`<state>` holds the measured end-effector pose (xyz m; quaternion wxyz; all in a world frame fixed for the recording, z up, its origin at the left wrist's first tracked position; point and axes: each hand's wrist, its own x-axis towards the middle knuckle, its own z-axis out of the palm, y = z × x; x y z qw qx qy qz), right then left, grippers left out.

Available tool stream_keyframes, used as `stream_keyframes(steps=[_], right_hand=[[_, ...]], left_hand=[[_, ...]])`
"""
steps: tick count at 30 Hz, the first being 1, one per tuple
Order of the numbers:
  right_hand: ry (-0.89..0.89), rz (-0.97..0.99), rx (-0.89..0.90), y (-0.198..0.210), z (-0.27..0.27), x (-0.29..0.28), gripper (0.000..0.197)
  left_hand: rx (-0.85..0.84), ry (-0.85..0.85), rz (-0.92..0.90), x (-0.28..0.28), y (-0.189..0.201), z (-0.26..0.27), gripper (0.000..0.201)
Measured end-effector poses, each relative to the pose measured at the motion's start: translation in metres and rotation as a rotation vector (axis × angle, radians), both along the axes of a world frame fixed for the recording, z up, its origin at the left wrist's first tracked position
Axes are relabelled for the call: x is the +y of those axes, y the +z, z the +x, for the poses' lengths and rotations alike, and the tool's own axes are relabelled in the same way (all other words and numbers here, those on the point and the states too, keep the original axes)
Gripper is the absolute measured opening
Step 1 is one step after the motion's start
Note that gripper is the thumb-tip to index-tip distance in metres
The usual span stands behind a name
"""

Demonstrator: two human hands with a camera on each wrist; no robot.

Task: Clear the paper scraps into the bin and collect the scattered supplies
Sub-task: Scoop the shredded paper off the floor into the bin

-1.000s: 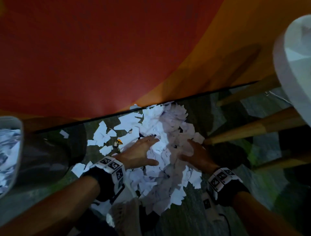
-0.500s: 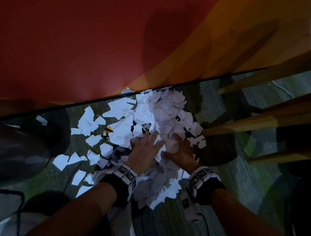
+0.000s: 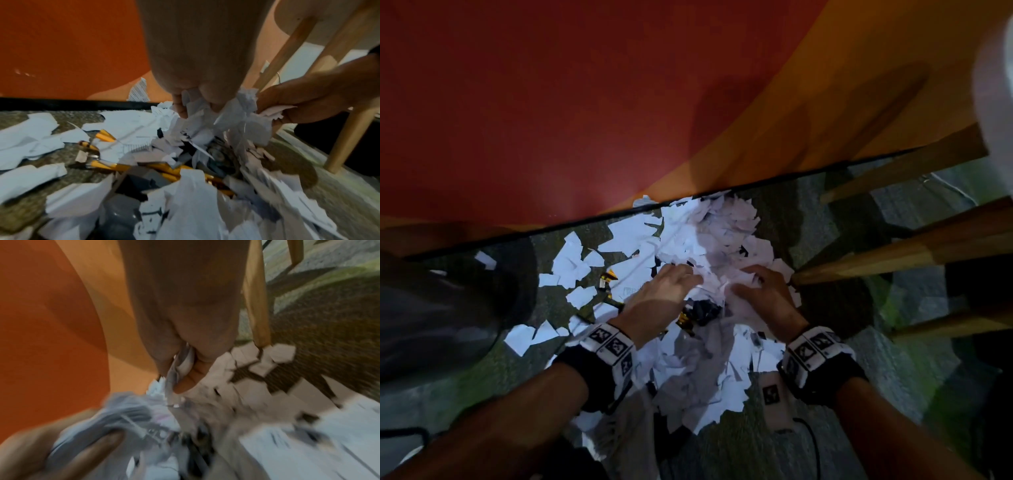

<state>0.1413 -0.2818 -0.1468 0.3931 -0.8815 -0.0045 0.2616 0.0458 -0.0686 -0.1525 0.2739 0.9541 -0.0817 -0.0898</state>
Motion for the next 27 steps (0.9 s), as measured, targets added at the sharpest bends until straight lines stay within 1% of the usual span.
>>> stream_keyframes(steps=[2,5,7,9,12,15,18,20,22,23,26,27], right_hand=[[-0.057,0.058,0.004,0.017,0.009,-0.002,0.024],[-0.131,0.137,-0.012,0.042,0.02,-0.003,0.025],[-0.138,0.183,-0.048,0.059,0.025,0.001,0.025],[-0.106,0.21,-0.067,0.075,0.03,0.007,0.025],[0.011,0.233,-0.11,0.104,0.034,0.028,0.028],[0.123,0.256,-0.158,0.136,0.032,0.062,0.027],[0.261,0.328,-0.195,0.175,0.019,0.105,0.022],[0.37,0.367,-0.203,0.2,0.006,0.14,0.023],[0.435,0.378,-0.226,0.221,-0.01,0.176,0.024],[0.457,0.376,-0.235,0.23,-0.018,0.192,0.025],[0.535,0.403,-0.231,0.251,-0.048,0.242,0.028],[0.558,0.419,-0.233,0.254,-0.058,0.257,0.03]], left_hand=[[0.006,0.076,-0.054,0.014,0.012,0.0,0.049],[-0.071,0.181,-0.137,0.036,0.037,-0.002,0.036],[-0.084,0.279,-0.227,0.05,0.058,-0.003,0.029],[-0.069,0.362,-0.306,0.059,0.089,-0.005,0.029],[-0.131,0.442,-0.352,0.073,0.135,-0.012,0.021],[-0.116,0.551,-0.36,0.092,0.169,-0.025,0.015],[-0.135,0.617,-0.336,0.117,0.204,-0.049,0.017],[-0.175,0.66,-0.303,0.135,0.228,-0.07,0.009],[-0.21,0.707,-0.279,0.155,0.247,-0.091,0.005],[-0.22,0.73,-0.286,0.164,0.254,-0.101,0.006],[-0.261,0.846,-0.313,0.197,0.273,-0.141,0.018],[-0.278,0.884,-0.321,0.206,0.277,-0.155,0.016]])
